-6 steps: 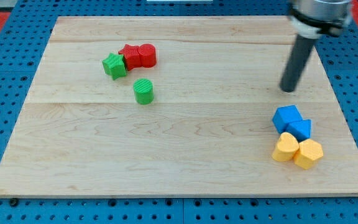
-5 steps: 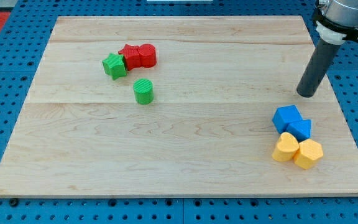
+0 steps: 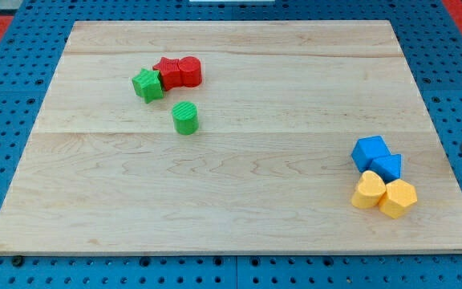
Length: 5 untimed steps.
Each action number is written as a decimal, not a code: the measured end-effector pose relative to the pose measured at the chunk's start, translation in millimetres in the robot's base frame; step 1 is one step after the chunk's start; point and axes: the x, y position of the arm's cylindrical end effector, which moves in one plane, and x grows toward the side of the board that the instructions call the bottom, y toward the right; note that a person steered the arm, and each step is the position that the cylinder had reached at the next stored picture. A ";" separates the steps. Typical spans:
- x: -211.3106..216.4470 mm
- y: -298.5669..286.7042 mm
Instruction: Separate the yellow blocks from the blue things
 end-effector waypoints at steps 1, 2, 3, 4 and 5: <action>39.6 0.7; 36.0 -41.8; 26.0 -104.5; 39.8 -49.7; 41.3 -119.8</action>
